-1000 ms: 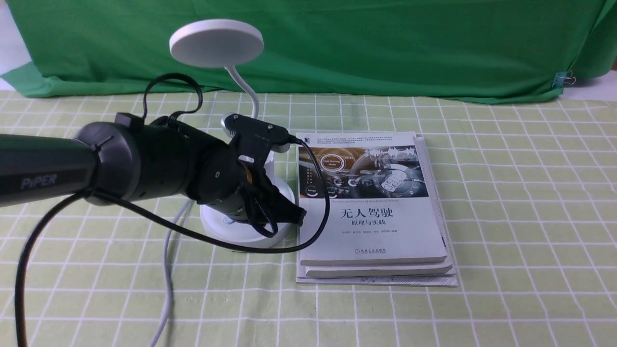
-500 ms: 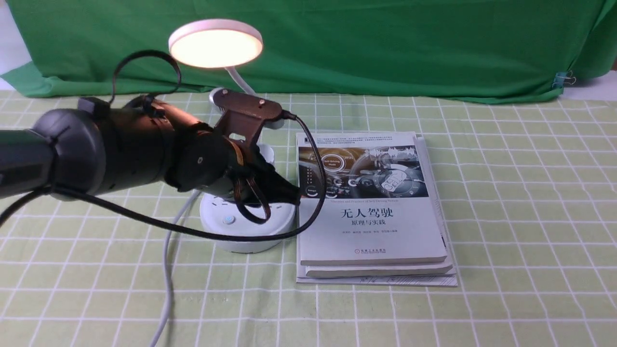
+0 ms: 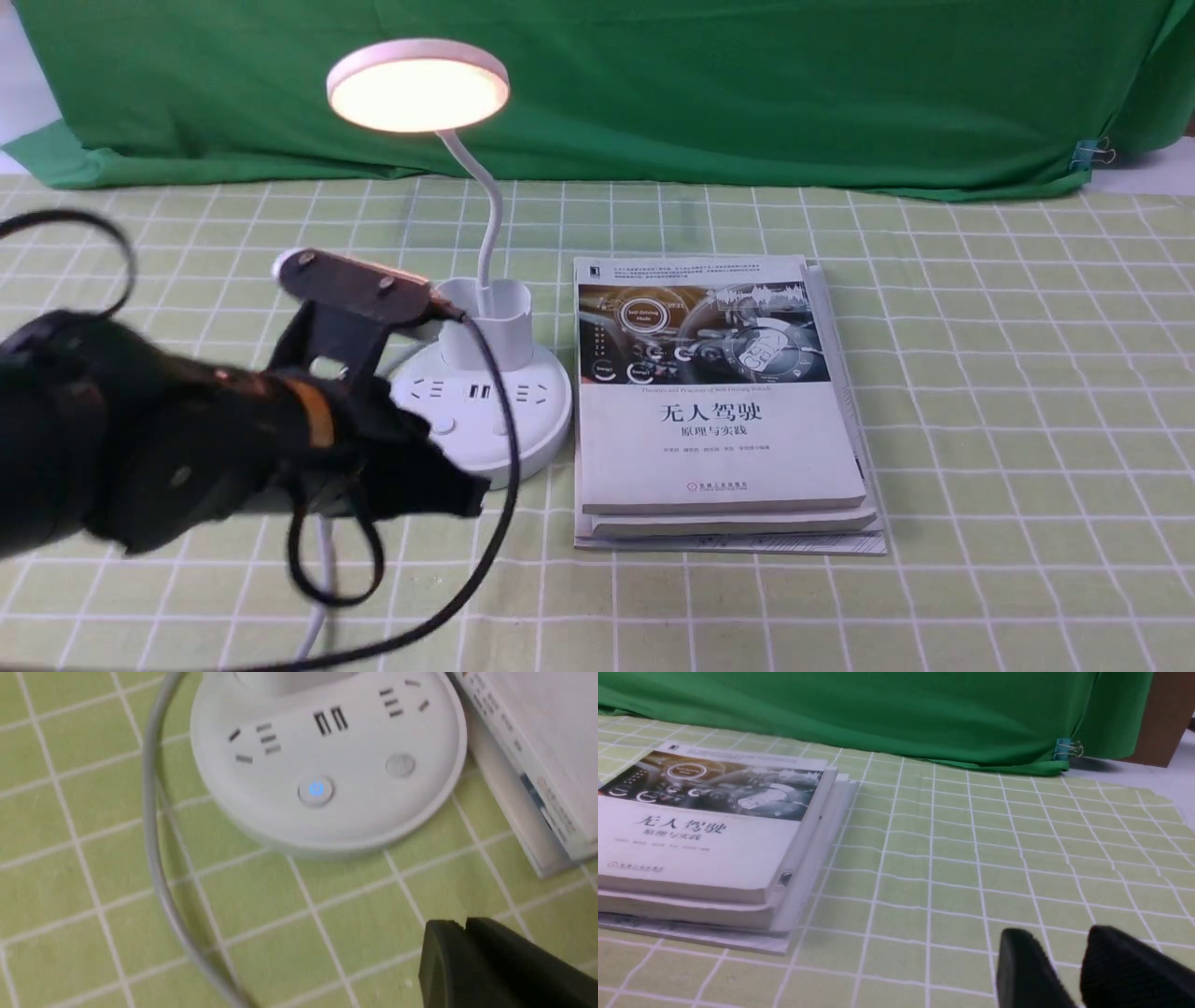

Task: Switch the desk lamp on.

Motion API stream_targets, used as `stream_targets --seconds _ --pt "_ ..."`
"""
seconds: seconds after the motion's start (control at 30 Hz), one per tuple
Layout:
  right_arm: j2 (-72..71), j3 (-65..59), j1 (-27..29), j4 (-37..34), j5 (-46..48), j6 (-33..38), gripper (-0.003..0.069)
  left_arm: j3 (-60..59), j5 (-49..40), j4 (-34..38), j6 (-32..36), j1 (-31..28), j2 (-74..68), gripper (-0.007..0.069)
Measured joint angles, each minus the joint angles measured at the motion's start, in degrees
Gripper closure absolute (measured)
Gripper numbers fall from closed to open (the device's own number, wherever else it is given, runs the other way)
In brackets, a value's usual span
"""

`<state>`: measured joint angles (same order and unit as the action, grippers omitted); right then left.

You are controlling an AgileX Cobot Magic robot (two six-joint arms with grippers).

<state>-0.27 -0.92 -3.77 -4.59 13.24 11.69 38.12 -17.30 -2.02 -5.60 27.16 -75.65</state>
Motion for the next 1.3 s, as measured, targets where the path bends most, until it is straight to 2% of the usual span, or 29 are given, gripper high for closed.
stream_targets --seconds 0.17,0.2,0.23,0.47,0.6,1.03,1.3 --pt "0.0 0.0 0.0 0.0 0.0 0.0 0.0414 -11.1 -3.6 2.9 -1.4 0.0 22.4 0.0606" --pt "0.0 0.0 0.0 0.0 0.0 0.0 0.0414 -11.7 -3.8 2.9 -1.5 0.0 23.4 0.0606" --pt "0.0 0.0 0.0 0.0 0.0 0.0 0.0414 -13.7 -6.0 3.1 -2.0 0.0 31.8 0.0606" --pt "0.0 0.0 0.0 0.0 0.0 0.0 0.0414 -16.7 -12.7 4.1 -3.5 0.0 63.9 0.0606" --pt "0.0 0.0 0.0 0.0 0.0 0.0 0.0414 -16.9 -13.3 3.4 -4.4 0.0 73.9 0.0606" --pt "0.0 0.0 0.0 0.0 0.0 0.0 0.0414 -17.0 -11.5 2.7 -4.7 0.0 75.9 0.0606" --pt "0.0 0.0 0.0 0.0 0.0 0.0 0.0414 -17.0 -10.8 0.8 1.8 0.0 75.9 0.0606"
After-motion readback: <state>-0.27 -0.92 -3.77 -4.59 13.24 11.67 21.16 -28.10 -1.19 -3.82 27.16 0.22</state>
